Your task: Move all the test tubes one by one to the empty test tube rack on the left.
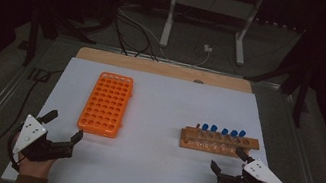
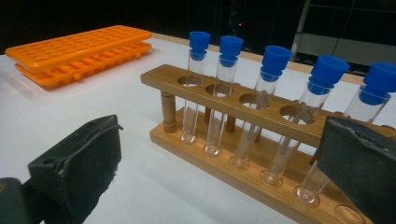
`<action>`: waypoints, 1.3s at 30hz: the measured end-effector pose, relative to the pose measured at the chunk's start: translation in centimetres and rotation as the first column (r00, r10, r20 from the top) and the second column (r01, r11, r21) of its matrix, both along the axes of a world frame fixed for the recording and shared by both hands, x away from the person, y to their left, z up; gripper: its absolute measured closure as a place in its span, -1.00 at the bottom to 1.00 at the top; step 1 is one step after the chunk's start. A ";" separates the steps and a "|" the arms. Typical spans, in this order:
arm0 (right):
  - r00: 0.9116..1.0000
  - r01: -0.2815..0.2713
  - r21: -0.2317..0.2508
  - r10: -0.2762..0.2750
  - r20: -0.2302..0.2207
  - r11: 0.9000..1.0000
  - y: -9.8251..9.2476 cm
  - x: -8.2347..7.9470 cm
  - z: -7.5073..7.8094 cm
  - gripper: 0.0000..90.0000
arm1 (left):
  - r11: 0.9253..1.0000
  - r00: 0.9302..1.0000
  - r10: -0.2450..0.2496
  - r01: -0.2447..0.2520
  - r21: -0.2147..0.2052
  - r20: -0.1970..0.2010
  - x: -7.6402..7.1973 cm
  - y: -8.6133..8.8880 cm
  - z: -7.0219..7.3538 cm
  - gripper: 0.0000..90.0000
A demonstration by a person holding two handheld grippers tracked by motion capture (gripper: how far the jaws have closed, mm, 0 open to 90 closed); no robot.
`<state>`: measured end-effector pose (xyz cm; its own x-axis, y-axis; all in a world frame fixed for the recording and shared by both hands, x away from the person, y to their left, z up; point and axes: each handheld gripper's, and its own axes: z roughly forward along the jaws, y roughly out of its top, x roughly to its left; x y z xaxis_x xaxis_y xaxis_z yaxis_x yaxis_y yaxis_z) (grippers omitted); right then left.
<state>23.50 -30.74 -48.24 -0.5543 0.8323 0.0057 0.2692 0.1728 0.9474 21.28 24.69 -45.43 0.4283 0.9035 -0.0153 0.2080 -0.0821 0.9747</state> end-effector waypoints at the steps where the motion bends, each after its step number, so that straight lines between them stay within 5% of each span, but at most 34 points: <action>1: 1.000 -0.001 0.001 0.001 0.000 1.000 0.0 0.0 0.0 -1.00 | 1.000 1.000 0.001 -0.001 -0.001 -0.001 0.0 0.0 0.0 -0.99; 18: 0.998 0.054 0.032 -0.054 0.023 0.998 -1.0 0.1 1.7 -1.00 | 0.999 0.999 0.044 -0.044 0.010 -0.001 0.0 0.4 0.0 -0.99; 35: 0.990 0.142 0.004 -0.142 0.021 0.990 -2.9 2.7 3.3 -0.98 | 0.999 0.999 0.040 -0.040 0.010 -0.007 0.1 0.0 -0.2 -0.99; 39: 0.986 0.165 0.003 -0.165 -0.015 0.986 -3.7 3.5 3.2 -0.98 | 0.999 0.999 0.040 -0.040 0.008 -0.009 0.2 0.0 -0.3 -0.99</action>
<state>27.04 -34.43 -45.07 -0.4095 0.9122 0.0164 0.3077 0.1212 0.9437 21.49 24.68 -45.70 0.3917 0.9200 -0.0123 0.2205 -0.0809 0.9720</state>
